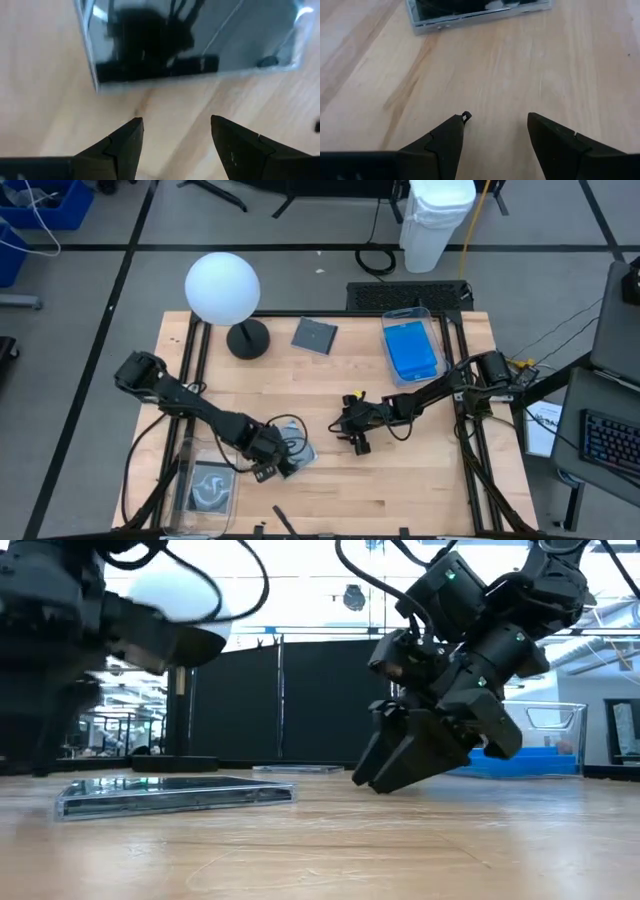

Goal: Pick & place jewel cases by type
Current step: Put the bottom black CD case into the bottom transparent bin

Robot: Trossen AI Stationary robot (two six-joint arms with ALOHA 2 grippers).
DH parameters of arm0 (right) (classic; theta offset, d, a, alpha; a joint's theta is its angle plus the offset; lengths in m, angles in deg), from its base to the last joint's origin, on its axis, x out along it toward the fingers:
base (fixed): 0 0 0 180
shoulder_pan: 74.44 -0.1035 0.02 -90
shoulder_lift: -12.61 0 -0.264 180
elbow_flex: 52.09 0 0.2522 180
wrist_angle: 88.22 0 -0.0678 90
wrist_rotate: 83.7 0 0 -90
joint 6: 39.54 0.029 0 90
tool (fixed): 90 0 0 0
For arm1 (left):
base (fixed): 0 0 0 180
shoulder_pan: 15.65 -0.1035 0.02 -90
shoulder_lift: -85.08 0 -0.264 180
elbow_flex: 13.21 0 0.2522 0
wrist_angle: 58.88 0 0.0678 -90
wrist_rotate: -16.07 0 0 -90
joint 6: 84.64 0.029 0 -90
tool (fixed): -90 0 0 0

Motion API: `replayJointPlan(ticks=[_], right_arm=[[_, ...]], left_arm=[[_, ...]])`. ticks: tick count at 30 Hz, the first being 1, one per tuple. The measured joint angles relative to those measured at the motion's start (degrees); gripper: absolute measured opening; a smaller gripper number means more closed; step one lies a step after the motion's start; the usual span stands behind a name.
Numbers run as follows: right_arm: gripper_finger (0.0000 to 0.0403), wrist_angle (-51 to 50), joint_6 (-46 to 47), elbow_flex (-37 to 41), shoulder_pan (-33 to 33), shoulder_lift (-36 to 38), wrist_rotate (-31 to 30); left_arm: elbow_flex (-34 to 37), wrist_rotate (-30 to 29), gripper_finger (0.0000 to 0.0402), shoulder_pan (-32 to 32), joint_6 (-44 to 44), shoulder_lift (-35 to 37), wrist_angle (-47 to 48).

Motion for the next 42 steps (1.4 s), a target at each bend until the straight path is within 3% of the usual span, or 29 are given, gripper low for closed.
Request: replayJointPlan(ticks=[5,10,14,17,20,24,39,42], right_arm=[[0.021,2.87,-1.76,-0.82,0.04,-0.04,-0.53],[0.021,1.32,-1.0,-0.84,0.56,-0.04,-0.5],[0.021,-1.08,0.19,-0.84,0.8,-0.02,-0.47],[0.021,-2.96,0.33,-0.93,0.87,0.07,-0.48],[0.021,-3.74,1.51,-0.94,0.9,0.13,-0.35],[0.021,-4.32,4.39,-0.93,0.92,0.2,1.3],[0.021,0.36,4.43,-0.38,-2.2,2.39,3.01],[0.021,0.77,3.71,-0.38,-3.38,3.29,0.54]], left_arm=[[-0.45,6.22,0.0236,0.0,-5.24,-5.39,-1.43],[-0.65,5.56,0.0236,-0.77,-4.65,-7.89,-2.58],[-0.67,0.73,0.0236,-2.55,-4.42,-8.1,-4.31],[-0.58,-10.21,0.0236,-4.64,-1.12,-8.16,-9.69],[-0.12,-14.77,0.0236,-6.46,5.33,-8.44,-15.42],[-0.02,-13.89,0.0237,-9.19,11.5,-8.63,-22.4],[-0.04,-15.87,0.0237,-13.2,19.09,-8.62,-22.23],[-0.04,-15.93,0.0237,-13.2,19.23,-8.54,-22.02]])
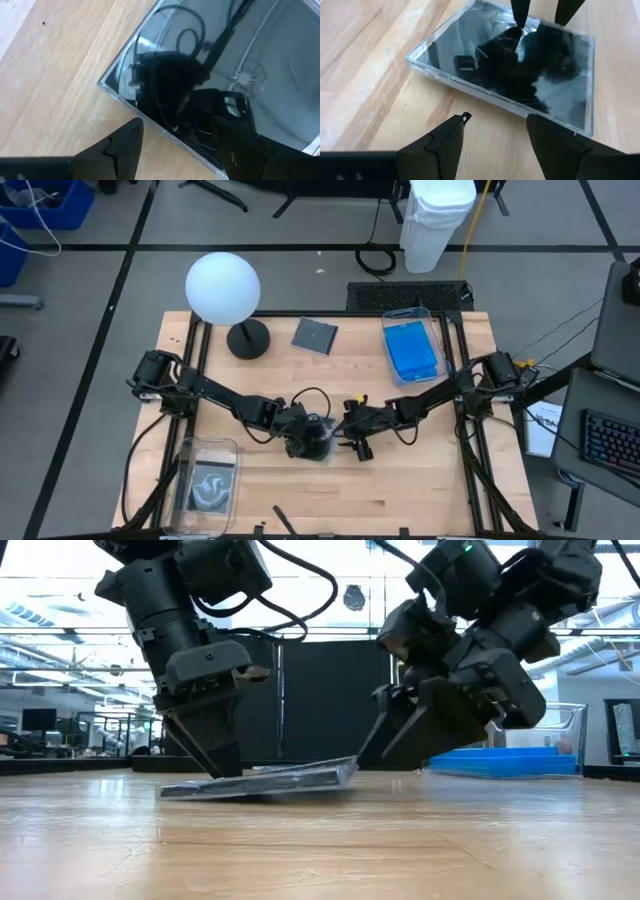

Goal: Pick & place jewel cases by type
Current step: Put the bottom black CD case into the bottom transparent bin

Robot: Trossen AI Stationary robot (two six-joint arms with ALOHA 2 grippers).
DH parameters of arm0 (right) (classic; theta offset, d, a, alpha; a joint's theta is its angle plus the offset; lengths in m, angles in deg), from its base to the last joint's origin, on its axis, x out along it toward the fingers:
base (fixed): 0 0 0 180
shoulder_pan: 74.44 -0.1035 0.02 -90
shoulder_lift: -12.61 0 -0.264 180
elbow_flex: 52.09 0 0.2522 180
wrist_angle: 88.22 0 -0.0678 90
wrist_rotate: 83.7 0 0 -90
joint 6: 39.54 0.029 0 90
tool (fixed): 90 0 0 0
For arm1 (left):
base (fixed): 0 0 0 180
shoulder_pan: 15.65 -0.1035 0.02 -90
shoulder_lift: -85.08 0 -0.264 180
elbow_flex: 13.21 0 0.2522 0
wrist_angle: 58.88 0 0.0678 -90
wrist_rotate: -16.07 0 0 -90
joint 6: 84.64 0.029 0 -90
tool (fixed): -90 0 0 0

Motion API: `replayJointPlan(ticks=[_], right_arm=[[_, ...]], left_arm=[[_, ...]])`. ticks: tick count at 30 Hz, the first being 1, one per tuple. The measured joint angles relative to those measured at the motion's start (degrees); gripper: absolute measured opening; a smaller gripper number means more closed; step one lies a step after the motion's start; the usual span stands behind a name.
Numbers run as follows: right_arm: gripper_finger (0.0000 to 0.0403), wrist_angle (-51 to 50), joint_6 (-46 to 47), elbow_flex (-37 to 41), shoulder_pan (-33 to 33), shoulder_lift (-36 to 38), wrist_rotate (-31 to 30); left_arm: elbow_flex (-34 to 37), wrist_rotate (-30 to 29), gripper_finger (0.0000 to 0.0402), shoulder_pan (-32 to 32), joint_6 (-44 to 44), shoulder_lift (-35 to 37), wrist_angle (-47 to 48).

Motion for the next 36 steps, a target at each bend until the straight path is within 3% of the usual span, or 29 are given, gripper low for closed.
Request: replayJointPlan(ticks=[8,19,32,36], right_arm=[[0.021,0.96,-4.69,-0.04,-2.81,0.17,-7.01],[0.021,7.85,-16.75,-0.74,-4.93,0.61,-25.29],[0.021,12.05,-23.73,-0.76,-4.86,0.62,-25.74],[0.021,11.82,-27.69,-0.63,-5.53,0.46,-29.3]], left_arm=[[-0.07,-0.52,0.0237,-0.02,1.04,0.02,-0.45],[-0.16,-0.53,0.0237,0.0,1.28,0.13,-2.35],[-0.04,1.1,0.0237,-0.07,2.75,-0.24,-5.13],[-0.04,1.1,0.0237,-0.04,2.74,-0.24,-5.1]])
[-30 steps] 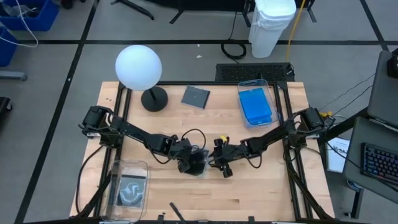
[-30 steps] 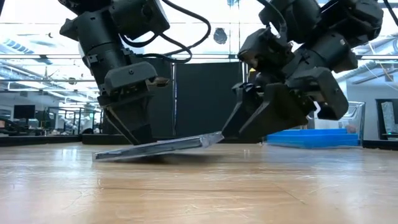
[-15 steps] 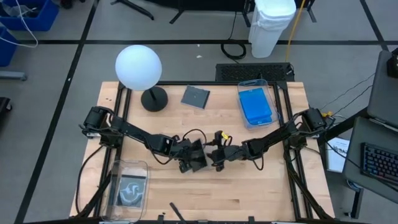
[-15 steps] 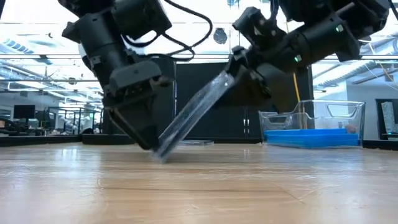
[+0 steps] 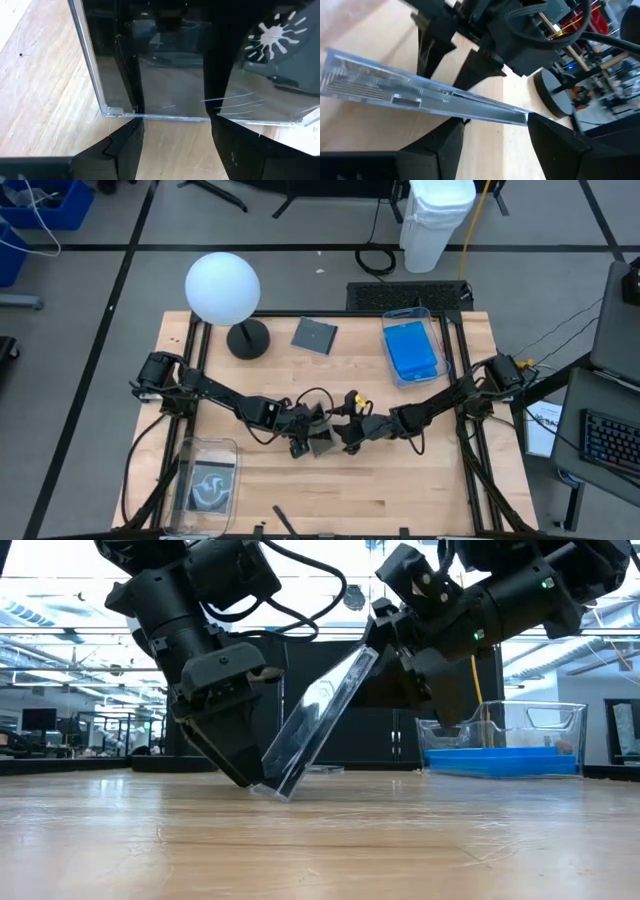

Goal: Pick & place jewel cases by type
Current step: Put the bottom black CD case into the bottom transparent bin

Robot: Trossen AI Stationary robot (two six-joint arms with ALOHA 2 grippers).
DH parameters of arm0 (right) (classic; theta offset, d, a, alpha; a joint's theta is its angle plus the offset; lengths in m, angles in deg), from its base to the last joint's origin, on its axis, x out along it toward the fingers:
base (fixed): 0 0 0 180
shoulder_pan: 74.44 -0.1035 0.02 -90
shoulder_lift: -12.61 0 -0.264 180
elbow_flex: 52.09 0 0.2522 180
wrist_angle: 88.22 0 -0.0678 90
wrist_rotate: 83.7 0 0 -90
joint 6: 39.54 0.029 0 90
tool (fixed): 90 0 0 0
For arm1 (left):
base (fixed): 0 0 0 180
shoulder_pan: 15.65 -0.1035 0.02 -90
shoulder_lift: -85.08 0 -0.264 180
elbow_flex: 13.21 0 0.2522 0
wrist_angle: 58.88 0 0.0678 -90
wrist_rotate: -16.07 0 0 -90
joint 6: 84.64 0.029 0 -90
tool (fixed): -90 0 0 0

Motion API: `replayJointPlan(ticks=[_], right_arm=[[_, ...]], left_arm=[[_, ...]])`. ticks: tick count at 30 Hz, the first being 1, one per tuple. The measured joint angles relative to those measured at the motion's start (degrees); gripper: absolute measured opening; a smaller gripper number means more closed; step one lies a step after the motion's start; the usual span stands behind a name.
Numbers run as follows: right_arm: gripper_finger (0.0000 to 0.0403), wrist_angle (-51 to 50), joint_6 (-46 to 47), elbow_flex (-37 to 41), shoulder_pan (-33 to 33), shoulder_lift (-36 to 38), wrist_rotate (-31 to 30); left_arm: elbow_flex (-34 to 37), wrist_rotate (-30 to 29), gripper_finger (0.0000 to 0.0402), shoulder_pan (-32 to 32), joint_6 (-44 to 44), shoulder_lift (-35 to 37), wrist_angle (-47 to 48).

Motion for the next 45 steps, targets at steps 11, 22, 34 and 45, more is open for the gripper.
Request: replayJointPlan(ticks=[11,22,34,45], right_arm=[[0.021,2.01,-8.62,0.09,-0.65,-0.08,-0.45],[0.021,2.14,-16.86,-1.77,-0.65,-0.1,-0.33],[0.021,-4.86,-20.63,-2.6,-1.32,-0.1,1.26],[0.0122,-9.49,-6.13,-2.6,-1.69,-0.1,8.72]], left_arm=[[-0.02,0.09,0.0237,0.02,0.07,0.04,0.01],[-0.04,-0.02,0.0237,0.04,0.11,0.07,0.16],[-0.07,-0.07,0.0237,0.11,1.57,0.11,0.27],[-0.07,-0.07,0.0237,0.11,3.48,0.11,-0.13]])
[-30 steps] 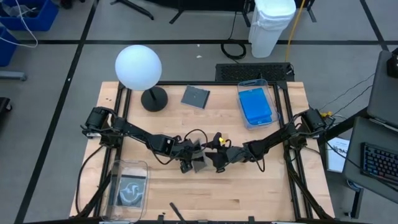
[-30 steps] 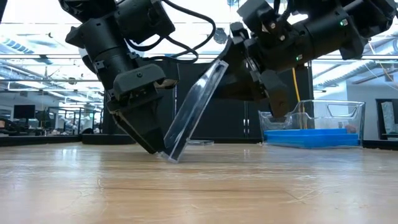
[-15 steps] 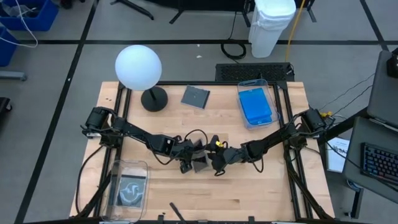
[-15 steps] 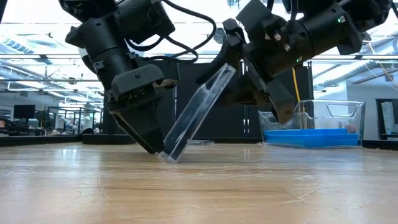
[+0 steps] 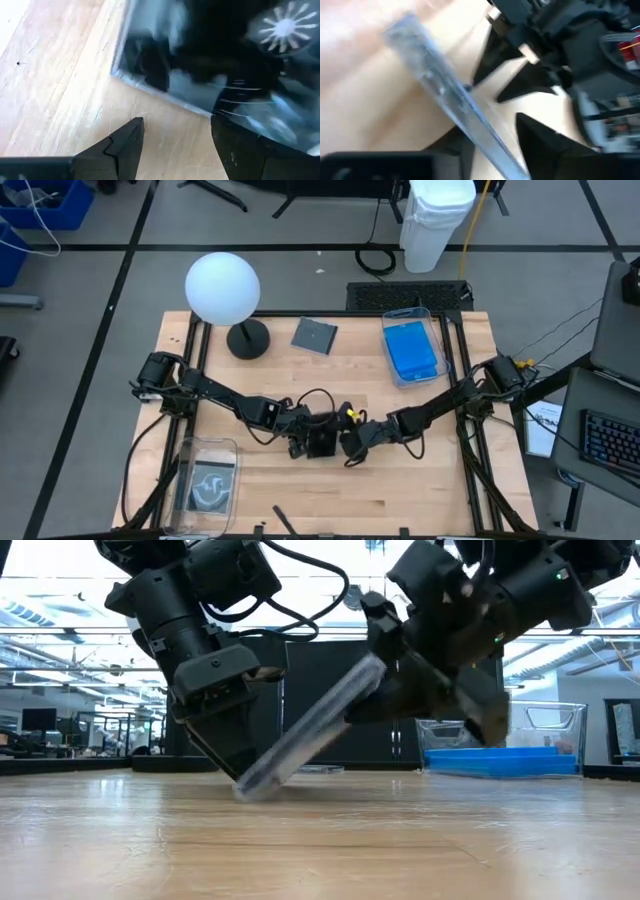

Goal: Pick & place jewel cases by type
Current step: Put the bottom black CD case into the bottom transparent bin

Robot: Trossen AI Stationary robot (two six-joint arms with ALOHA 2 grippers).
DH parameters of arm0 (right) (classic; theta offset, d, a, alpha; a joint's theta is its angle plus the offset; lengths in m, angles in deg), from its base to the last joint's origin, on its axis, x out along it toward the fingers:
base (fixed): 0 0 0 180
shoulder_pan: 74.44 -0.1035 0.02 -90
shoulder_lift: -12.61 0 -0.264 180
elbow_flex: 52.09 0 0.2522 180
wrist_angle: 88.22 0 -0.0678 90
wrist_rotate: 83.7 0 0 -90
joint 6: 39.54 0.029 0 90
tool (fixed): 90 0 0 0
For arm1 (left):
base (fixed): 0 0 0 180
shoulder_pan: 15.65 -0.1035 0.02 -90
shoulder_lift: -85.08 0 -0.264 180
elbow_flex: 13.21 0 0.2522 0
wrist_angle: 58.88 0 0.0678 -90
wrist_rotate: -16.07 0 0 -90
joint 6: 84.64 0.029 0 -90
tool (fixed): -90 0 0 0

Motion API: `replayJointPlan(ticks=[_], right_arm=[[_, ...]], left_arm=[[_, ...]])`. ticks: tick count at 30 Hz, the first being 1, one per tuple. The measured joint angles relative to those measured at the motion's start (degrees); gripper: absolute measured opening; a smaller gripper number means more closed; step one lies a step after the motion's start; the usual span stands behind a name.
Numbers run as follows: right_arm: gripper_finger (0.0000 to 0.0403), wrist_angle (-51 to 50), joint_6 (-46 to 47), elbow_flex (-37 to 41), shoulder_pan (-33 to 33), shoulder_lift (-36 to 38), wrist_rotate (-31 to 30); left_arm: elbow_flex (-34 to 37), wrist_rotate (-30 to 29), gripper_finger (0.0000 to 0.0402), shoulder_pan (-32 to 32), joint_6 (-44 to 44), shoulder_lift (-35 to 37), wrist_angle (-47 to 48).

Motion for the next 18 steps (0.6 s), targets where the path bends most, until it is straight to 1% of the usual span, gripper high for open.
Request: replayJointPlan(ticks=[4,5,8,10,11,13,16,18], right_arm=[[0.003,-1.05,5.64,0.0,0.15,0.06,4.06],[0.0019,-1.46,6.65,0.02,0.15,0.11,4.76],[0.0015,-1.84,8.96,-0.03,0.14,0.25,4.61],[0.0011,-1.27,11.34,-0.11,-0.03,0.39,4.5],[0.0009,-0.72,12.04,-0.16,-0.32,0.26,4.01],[0.0009,0.39,12.27,-0.28,-0.54,0.1,3.98],[0.0008,1.89,12.09,-0.15,-0.99,0.31,4.09],[0.0008,1.76,13.01,-0.04,-1.14,1.33,4.37]], left_arm=[[0.01,0.69,0.0237,-0.08,1.47,0.14,-0.56],[-0.21,1.0,0.0237,-0.13,1.49,0.42,-0.26],[-1.01,2.5,0.0236,-0.27,2.0,2.2,1.89],[-1.22,2.18,0.0236,0.04,2.9,5.13,3.99],[-1.95,1.82,0.0236,0.32,2.91,6.77,2.96],[-2.82,-0.02,0.0236,1.25,3.5,10.82,1.3],[-2.12,-2.42,0.0237,2.68,5.93,16.85,3.53],[-2.19,-4.32,0.0237,3.82,7.6,20.87,2.34]])
